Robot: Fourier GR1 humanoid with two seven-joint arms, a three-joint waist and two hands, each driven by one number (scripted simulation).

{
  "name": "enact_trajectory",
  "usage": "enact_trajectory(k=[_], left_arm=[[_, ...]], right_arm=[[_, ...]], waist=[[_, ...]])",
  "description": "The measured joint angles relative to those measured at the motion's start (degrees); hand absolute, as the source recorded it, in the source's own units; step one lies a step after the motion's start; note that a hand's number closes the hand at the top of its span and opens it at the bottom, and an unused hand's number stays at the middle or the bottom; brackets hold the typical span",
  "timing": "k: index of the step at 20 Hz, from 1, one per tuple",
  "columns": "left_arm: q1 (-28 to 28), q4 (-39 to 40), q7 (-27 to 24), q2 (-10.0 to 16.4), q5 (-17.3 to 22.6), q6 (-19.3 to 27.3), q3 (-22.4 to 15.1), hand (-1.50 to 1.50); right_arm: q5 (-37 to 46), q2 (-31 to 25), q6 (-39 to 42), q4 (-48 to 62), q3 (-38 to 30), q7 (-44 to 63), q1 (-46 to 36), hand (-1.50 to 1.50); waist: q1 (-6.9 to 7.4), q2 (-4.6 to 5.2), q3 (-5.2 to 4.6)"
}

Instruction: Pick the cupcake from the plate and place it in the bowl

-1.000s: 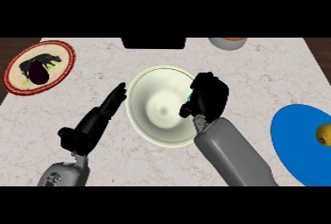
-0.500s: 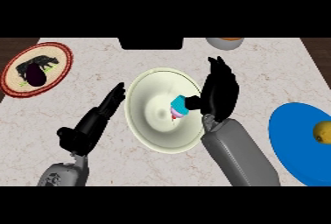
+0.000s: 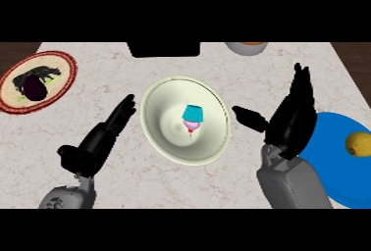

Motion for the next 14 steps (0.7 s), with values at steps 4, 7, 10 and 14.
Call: enact_trajectory(k=[4,7,10,14], left_arm=[[1.7,-0.8,-0.7,-0.1,-0.6,0.1,-0.6,0.0],[1.4,-0.4,-0.9,-0.4,-0.9,0.5,-0.4,0.0],[1.0,-0.8,-0.4,0.2,-0.3,-0.1,0.2,0.0],[0.9,-0.4,-0.4,-0.1,-0.2,-0.4,0.2,0.0]], right_arm=[[0.0,-0.5,-3.5,-10.7,-1.2,-1.8,11.7,-1.5],[-2.4,-2.0,-5.0,-20.4,-1.3,-3.2,21.1,-1.5],[-6.9,-4.2,-7.9,-28.4,-1.6,-6.5,31.5,-1.5],[-16.7,-8.4,-11.7,-35.9,-1.8,-12.7,44.6,-1.5]], waist=[[-0.32,-0.07,-0.01],[-0.59,-0.03,0.01],[-0.51,0.01,0.03],[-0.43,0.04,0.07]])
